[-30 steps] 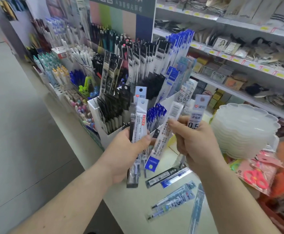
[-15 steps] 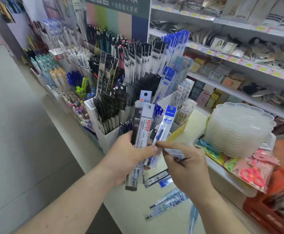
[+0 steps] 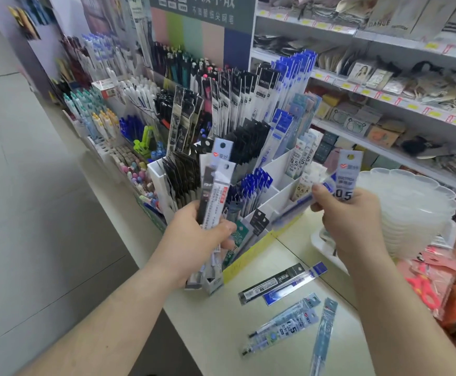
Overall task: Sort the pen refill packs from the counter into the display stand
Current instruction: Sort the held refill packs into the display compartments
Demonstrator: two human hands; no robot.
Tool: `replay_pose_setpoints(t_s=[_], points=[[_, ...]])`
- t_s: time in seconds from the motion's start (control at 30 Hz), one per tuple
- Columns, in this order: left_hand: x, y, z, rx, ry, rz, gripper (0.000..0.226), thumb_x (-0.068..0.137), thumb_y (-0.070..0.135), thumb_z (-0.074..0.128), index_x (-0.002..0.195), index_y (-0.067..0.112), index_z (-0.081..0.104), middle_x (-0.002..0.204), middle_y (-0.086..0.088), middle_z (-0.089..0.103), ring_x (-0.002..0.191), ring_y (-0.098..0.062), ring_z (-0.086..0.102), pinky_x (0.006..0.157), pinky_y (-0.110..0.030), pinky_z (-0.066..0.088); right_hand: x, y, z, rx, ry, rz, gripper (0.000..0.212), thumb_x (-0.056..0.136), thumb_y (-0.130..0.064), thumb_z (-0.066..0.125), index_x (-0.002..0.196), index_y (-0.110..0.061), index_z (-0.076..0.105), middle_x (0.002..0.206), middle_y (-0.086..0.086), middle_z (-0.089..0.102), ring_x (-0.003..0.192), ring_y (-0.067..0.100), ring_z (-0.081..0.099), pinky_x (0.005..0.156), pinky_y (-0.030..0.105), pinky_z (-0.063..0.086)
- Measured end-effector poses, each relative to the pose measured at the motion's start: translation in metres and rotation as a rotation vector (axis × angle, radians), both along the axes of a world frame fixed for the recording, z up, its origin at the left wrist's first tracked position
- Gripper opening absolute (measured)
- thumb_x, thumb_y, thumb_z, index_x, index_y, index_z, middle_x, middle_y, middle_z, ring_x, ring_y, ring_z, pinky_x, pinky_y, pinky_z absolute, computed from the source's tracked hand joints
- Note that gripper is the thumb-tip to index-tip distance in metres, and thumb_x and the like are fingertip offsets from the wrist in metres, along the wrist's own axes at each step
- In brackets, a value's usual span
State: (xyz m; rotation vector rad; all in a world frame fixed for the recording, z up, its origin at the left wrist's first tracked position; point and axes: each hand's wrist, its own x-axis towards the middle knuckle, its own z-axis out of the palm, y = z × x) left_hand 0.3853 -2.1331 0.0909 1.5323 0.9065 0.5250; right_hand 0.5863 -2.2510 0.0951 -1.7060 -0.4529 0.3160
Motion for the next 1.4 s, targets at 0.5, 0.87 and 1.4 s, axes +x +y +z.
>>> replay_pose_setpoints(t_s=[0.5,0.87,1.4], points=[[-0.006,-0.001,0.003,-0.1,-0.058,-0.03,0.011,0.092,0.009,0.066,0.095,0.007,0.056,0.086,-0.006,0.076,0.071,-0.02,0.074,0.061,-0.029,0.058,-0.001,0.067,-0.024,-0.428,-0.268,0.211,0.027,0.095,-0.029,0.061,0.071,-0.02,0.071,0.078,0.009,0.072,0.075,0.029,0.065,0.067,0.037,0.054],[-0.006,-0.002,0.003,-0.183,-0.126,-0.057,0.01,0.095,0.01,0.062,0.091,0.005,0.056,0.067,-0.007,0.065,0.057,-0.021,0.064,0.057,-0.033,0.054,-0.01,0.087,-0.048,-0.526,-0.526,0.148,0.021,0.093,-0.02,0.056,0.09,-0.006,0.071,0.081,0.017,0.069,0.079,0.038,0.063,0.069,0.041,0.054],[0.01,-0.017,-0.011,-0.208,-0.052,-0.255,0.016,0.094,-0.003,0.054,0.107,0.004,0.06,0.071,-0.011,0.059,0.055,-0.02,0.057,0.052,-0.033,0.048,-0.089,0.021,0.01,-0.12,0.054,0.522,0.016,0.081,-0.016,0.078,0.078,-0.002,0.07,0.068,0.013,0.07,0.051,0.022,0.059,0.053,0.036,0.054]])
